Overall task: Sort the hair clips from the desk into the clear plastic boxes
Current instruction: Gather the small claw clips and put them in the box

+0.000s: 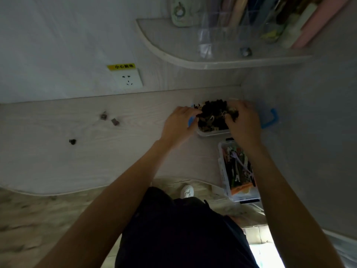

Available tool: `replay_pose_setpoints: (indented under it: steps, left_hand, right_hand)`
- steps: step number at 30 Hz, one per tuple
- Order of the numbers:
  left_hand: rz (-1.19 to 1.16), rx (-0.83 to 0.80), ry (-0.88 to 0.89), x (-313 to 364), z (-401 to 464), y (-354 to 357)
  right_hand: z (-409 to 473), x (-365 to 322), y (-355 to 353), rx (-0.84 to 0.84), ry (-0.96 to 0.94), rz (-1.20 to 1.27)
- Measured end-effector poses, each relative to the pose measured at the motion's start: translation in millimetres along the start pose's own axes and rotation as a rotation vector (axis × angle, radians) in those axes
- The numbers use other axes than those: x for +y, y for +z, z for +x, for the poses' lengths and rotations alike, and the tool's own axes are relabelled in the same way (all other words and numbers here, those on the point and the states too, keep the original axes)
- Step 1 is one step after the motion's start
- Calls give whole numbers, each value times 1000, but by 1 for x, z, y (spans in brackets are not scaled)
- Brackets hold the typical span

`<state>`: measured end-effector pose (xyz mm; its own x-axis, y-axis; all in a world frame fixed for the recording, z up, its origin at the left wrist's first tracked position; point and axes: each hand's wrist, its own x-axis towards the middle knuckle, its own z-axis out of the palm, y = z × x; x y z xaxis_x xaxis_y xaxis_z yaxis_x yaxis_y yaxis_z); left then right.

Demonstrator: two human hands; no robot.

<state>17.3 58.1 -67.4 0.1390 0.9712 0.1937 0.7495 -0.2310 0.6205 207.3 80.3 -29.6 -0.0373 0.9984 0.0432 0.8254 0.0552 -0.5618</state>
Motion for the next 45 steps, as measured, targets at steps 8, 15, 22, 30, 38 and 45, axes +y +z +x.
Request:
replay_pose_setpoints:
  steps: [8,15,22,30,38,45]
  left_hand:
    - [125,262,-293,-80,-87,-64]
    - [339,140,-787,-204,-171,-127]
    - [106,61,-855,-248,-172,-158]
    - [-29,14,-684,-252,-161,-150]
    - [-19,-46,-588,-244,-148,-133]
    - [-321,-55,-562,-196,-124,-117]
  right_hand:
    - [-32,-81,69,-185,-320,136]
    - [-26,-163,184,-606,-390,26]
    - [5,-224,257,-634,-385,-61]
    - [-2,-229,284,-551,-477,-187]
    - [-27,-214,279,-485,-448,-100]
    - [-50,-195,238,-388,-15,305]
